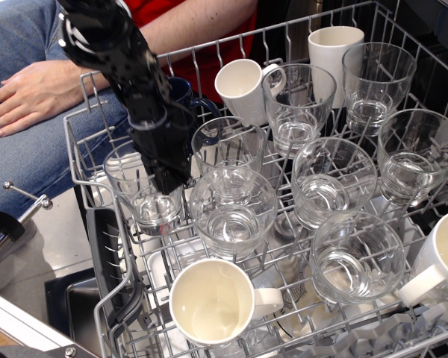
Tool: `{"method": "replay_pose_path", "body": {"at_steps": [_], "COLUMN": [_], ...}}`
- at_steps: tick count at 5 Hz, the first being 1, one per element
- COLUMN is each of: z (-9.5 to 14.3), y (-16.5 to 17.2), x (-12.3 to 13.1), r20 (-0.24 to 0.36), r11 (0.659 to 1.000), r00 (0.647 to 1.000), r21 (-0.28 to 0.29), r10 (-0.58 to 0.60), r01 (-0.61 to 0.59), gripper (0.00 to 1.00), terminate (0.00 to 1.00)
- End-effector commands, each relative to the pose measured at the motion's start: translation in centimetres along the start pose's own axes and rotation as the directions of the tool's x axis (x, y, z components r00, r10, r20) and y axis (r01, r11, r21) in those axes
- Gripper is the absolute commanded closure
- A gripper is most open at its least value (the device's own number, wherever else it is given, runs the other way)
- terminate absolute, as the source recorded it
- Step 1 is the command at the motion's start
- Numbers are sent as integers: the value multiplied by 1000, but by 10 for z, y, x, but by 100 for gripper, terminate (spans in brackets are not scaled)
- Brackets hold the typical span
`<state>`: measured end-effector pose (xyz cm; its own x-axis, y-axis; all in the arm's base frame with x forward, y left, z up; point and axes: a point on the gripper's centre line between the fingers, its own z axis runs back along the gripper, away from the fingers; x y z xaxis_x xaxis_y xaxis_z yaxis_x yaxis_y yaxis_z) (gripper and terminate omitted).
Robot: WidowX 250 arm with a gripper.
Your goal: Pick up glass cup
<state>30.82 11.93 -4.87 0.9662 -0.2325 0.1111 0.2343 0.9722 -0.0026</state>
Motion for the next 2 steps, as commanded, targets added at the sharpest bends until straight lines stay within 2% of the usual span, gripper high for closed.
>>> {"method": "replay_pose_path", "body": {"at_steps": [1,2], "z": [73,92], "y": [28,28], "x": [33,40], "r20": [99,120], "r11": [995,992], "r00": [995,992], "r21": [94,115], "r10": [1,34], "r01": [-11,-48], "gripper": [100,100], "terminate": [0,0]}}
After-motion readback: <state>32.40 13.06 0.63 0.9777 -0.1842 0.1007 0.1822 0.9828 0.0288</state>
